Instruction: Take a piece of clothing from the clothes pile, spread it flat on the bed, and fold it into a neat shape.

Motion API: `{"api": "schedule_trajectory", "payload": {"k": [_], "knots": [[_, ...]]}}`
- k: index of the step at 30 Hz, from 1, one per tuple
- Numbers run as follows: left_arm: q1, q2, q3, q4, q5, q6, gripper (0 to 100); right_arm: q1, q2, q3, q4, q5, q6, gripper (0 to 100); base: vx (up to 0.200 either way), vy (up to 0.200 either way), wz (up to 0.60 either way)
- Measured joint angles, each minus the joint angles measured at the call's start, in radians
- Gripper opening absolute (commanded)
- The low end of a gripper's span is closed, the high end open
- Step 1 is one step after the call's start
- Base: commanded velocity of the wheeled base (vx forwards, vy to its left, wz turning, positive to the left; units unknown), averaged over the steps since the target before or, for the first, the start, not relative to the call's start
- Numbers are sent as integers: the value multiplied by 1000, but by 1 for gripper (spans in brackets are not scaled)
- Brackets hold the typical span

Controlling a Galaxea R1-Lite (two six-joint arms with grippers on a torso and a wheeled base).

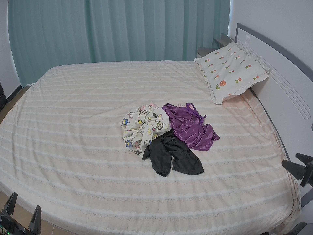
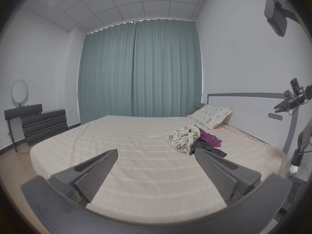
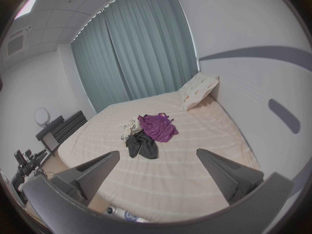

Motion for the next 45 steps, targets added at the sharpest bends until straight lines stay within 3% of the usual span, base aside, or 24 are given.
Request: {"api": "schedule_trajectory", "payload": {"k": [13, 23, 35, 45], "knots": [[0, 0, 0, 0, 0, -1, 100, 110, 651, -79, -369, 23, 193, 100, 0, 0, 0], [0, 0, 0, 0, 0, -2, 100, 204, 1134, -254, -581, -10, 341, 100, 0, 0, 0], [0, 0, 0, 0, 0, -3, 100, 300, 1504, -506, -635, -104, 416, 100, 0, 0, 0], [0, 0, 0, 0, 0, -3, 100, 328, 1636, -644, -638, -113, 420, 100, 0, 0, 0]]}}
